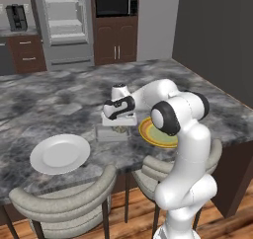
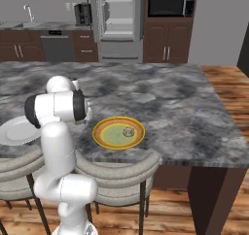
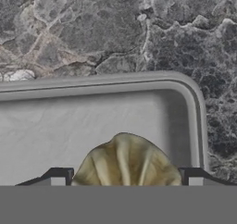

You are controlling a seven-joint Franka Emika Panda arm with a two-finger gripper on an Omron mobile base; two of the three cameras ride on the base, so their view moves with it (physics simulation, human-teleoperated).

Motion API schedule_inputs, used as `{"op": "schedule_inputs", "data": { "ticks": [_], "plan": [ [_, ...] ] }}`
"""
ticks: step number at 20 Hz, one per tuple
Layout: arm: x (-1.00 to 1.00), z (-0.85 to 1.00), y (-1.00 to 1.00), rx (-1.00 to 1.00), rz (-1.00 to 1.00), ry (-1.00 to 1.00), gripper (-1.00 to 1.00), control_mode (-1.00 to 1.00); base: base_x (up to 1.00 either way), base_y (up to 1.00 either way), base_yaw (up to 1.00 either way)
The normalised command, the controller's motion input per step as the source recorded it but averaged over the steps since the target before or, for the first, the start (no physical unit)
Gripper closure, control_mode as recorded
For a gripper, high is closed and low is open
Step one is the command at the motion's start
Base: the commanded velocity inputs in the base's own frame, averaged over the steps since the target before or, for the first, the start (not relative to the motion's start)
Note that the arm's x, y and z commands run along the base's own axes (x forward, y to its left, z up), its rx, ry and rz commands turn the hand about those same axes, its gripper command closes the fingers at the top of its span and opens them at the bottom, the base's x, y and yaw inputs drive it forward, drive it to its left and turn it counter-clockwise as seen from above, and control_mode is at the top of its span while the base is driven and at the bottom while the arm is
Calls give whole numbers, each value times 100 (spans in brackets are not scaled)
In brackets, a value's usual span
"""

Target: Place two dumplings into each of the tupperware containers and then place the containers in the fridge.

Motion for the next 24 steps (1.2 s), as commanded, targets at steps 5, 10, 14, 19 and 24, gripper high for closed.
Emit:
{"op": "schedule_inputs", "data": {
  "ticks": [5, 10, 14, 19, 24],
  "plan": [
    [-2, 0, 17, 0, 0, 0, -100, -100, 0, 0, 0],
    [0, 0, 0, 0, 0, 0, -100, -100, 0, 0, 0],
    [0, 12, 0, 0, 0, 0, -100, -100, 0, 0, 0],
    [-5, 38, -6, 0, 0, 1, -100, -100, 0, 0, 0],
    [-46, 16, -91, 4, -4, 1, -100, -100, 0, 0, 0]
  ]
}}
